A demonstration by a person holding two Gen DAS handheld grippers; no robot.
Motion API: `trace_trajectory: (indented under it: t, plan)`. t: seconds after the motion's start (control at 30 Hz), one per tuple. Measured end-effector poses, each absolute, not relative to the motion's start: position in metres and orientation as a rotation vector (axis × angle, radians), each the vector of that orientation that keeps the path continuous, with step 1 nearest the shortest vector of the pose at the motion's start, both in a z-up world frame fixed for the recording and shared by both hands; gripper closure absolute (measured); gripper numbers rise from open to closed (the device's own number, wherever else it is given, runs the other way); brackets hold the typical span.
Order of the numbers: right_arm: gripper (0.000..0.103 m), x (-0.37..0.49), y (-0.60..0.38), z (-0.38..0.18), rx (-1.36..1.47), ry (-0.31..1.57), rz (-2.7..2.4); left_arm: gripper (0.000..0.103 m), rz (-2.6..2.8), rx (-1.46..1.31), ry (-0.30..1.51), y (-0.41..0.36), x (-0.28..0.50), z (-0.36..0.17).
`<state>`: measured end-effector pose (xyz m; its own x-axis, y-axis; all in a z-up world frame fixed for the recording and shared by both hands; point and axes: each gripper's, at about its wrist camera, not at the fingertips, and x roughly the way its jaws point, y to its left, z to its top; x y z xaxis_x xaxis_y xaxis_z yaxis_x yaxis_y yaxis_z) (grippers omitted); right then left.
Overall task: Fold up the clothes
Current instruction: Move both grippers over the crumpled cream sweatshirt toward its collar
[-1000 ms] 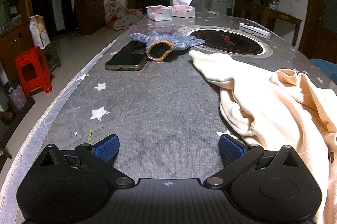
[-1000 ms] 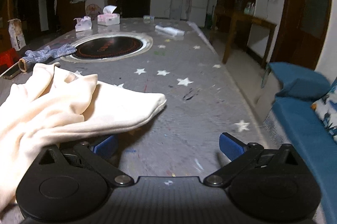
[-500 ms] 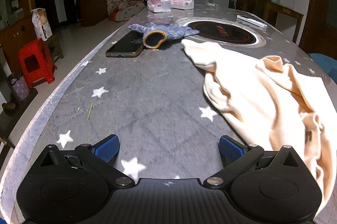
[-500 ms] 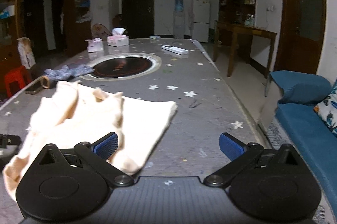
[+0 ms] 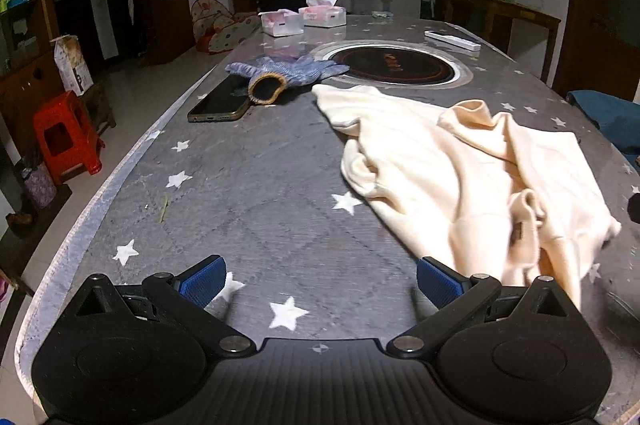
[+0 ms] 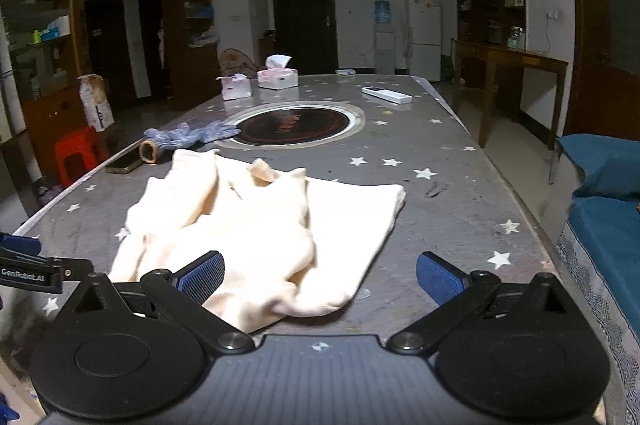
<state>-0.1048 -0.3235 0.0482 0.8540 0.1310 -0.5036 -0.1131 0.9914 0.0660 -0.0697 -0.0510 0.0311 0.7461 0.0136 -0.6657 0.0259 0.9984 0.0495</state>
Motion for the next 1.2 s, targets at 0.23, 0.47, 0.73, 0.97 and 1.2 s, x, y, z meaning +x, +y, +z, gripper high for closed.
trace_trajectory:
  t: [0.23,0.47,0.73,0.97,1.2]
  plan:
    - [0.000,-0.114,-0.319,0.055,0.031,0.506,0.149,0.000,-0.020,0.068,0.719,-0.059,-0.076,0.036]
    - [0.000,-0.118,-0.312,0.058,0.020,0.498,0.170,0.000,-0.035,0.069,0.709,-0.065,-0.078,0.042]
    - [0.000,-0.116,-0.304,0.058,0.013,0.506,0.193,0.000,-0.044,0.067,0.711,-0.067,-0.075,0.042]
    - [0.000,-0.112,-0.298,0.057,-0.002,0.514,0.210,0.000,-0.061,0.067,0.708,-0.071,-0.069,0.045]
    - [0.000,-0.105,-0.295,0.056,-0.007,0.526,0.223,0.000,-0.089,0.069,0.703,-0.076,-0.061,0.048]
